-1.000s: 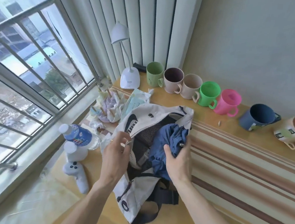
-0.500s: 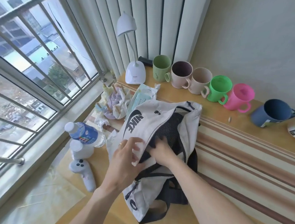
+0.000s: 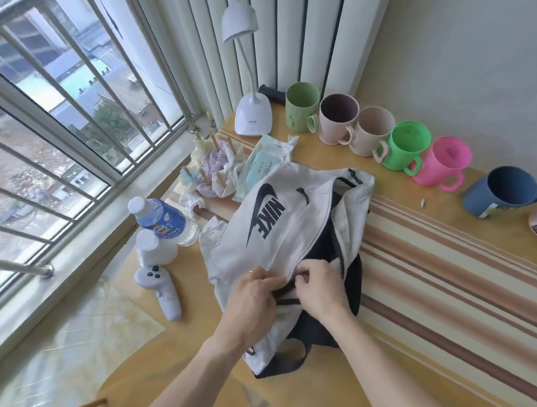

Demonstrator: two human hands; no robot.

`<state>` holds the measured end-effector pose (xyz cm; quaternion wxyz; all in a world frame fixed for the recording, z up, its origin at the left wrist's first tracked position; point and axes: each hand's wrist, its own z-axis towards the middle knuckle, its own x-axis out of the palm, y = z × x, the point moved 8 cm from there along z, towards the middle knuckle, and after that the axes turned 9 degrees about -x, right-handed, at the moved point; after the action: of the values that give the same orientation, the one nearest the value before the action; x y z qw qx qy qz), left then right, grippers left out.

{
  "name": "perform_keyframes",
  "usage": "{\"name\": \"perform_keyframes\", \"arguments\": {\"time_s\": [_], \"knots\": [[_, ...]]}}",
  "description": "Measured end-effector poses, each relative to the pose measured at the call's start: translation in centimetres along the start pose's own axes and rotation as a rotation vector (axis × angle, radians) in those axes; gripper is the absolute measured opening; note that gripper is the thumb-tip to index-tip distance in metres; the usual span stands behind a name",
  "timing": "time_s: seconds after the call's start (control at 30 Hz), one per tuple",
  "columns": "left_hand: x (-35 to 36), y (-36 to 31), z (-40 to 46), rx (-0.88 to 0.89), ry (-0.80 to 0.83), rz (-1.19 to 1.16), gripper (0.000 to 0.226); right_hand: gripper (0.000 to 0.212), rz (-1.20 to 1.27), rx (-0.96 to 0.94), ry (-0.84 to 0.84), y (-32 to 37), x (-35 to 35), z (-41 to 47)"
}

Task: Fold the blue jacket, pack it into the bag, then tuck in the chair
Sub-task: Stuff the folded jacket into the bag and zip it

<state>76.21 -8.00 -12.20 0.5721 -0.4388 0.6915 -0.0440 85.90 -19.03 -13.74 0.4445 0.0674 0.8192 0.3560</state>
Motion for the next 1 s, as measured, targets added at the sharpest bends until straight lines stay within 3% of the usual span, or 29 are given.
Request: {"name": "perform_keyframes", "arguments": {"time_s": [0.07,0.1,0.13,0.2,0.27,0.33,0.47,0.6,0.67,0.73,0.87,0.93,1.0], "knots": [[0.9,0.2,0.0,0.036,0.077,0.059,0.055,0.017,-0.049,-0.173,-0.269,0.9,-2.4,-2.8],[1.0,0.3,-0.2,0.042,0.108,0.026,0.056,0.02,-0.06,-0.311,-0.326,2.3,-2.8,-4.1],[0.7,0.5,-0.7,0.019,0.116,-0.04,0.056,0.022,-0.069,-0.448,-0.289,3.7,-2.1,-4.9],[-0.5,2.3,-2.2,-0.089,0.019,-0.163,0.051,0.029,-0.125,-0.616,-0.06,5.3,1.2,-5.7],[-1.9,4.9,-4.3,-0.215,-0.16,-0.155,0.04,0.034,-0.237,-0.623,0.132,4.7,4.5,-6.1],[-2.1,6.9,-6.1,-0.308,-0.2,-0.141,0.035,0.036,-0.298,-0.589,0.185,3.7,6.0,-6.6],[-1.3,7.6,-7.2,-0.391,-0.128,-0.285,0.009,0.042,-0.345,-0.624,0.071,4.7,6.1,-7.9],[-1.7,7.2,-8.0,-0.529,-0.015,-0.729,0.007,0.016,-0.351,-0.69,-0.04,7.0,5.7,-7.3],[-2.9,6.4,-8.4,-0.496,0.005,-0.818,0.011,0.017,-0.285,-0.698,-0.038,7.9,5.1,-6.9],[-4.4,5.9,-8.3,-0.395,-0.064,-0.719,0.015,0.028,-0.193,-0.688,-0.012,8.6,4.0,-6.6],[-4.5,3.7,-6.2,-0.071,-0.148,-0.139,0.018,0.021,-0.055,-0.644,0.043,9.7,1.0,-6.5],[-4.0,2.7,-5.6,-0.011,-0.186,-0.037,0.008,0.016,-0.087,-0.634,0.075,10.0,-0.7,-6.0],[-3.7,2.3,-5.7,0.015,-0.243,-0.004,0.018,0.012,-0.138,-0.597,0.047,9.8,-2.8,-4.5]]}}
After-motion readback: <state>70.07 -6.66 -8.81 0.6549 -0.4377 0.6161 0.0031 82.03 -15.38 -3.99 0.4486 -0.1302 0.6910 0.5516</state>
